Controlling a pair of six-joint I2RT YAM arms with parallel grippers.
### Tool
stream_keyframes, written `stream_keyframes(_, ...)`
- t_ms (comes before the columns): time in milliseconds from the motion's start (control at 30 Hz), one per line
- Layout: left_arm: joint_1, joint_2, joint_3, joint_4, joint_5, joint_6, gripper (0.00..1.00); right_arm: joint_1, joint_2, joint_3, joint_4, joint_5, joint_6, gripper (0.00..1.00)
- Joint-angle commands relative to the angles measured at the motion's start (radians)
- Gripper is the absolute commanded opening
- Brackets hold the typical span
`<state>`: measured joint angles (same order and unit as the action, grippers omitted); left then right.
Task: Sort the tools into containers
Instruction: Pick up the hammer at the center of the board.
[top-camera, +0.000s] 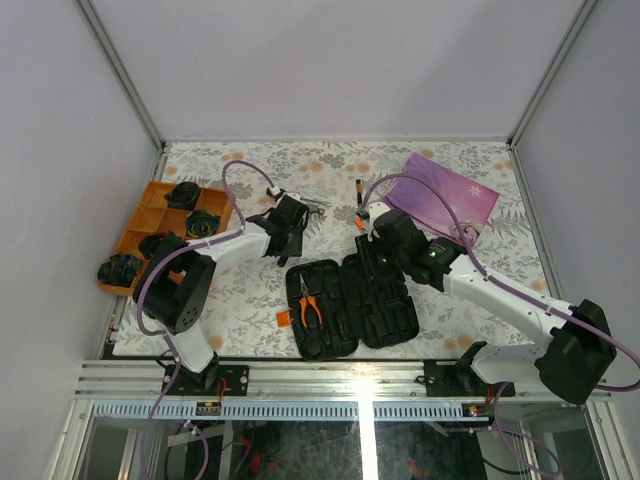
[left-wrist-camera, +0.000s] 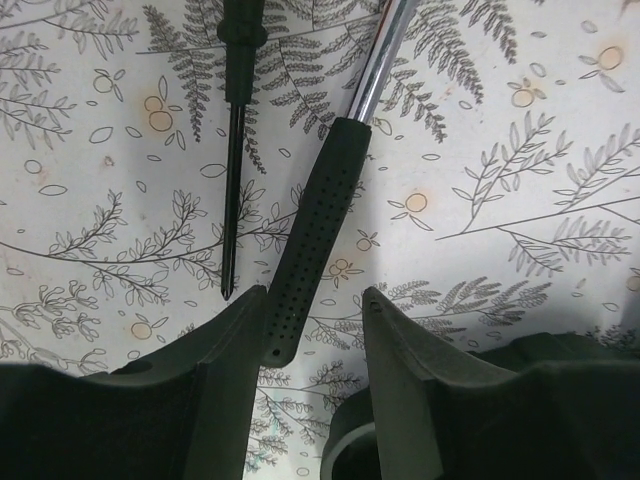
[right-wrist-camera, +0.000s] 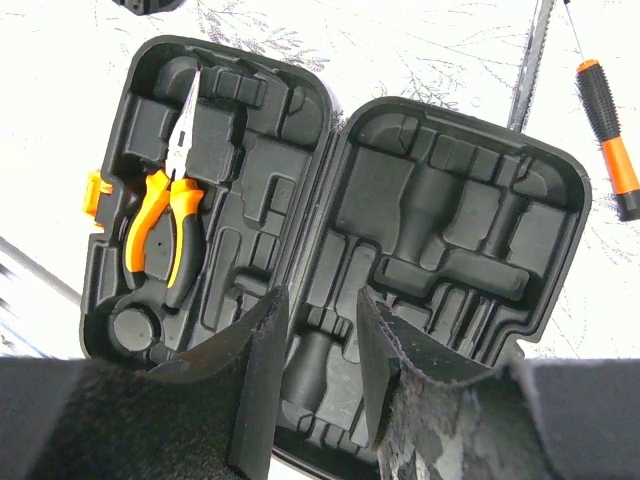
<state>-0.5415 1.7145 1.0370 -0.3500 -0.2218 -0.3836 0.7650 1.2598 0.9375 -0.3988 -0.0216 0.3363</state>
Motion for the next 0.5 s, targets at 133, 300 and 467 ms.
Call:
stream_keyframes(133, 0.014, 0.084, 0.056, 0.063, -0.001, 0.044, 0.42, -0.007, 0.005, 0.004, 0.025, -0.017, -0.003, 0.40)
stream_keyframes(300, 0.018, 0.130, 0.080, 0.065, 0.004, 0.049, 0.43, -0.007, 0.007, 0.002, 0.025, -0.014, -0.007, 0.40)
stream_keyframes(467, 0.037, 0.170, 0.091, 0.050, -0.002, 0.014, 0.47, -0.009, 0.008, 0.006, 0.022, -0.001, -0.007, 0.40)
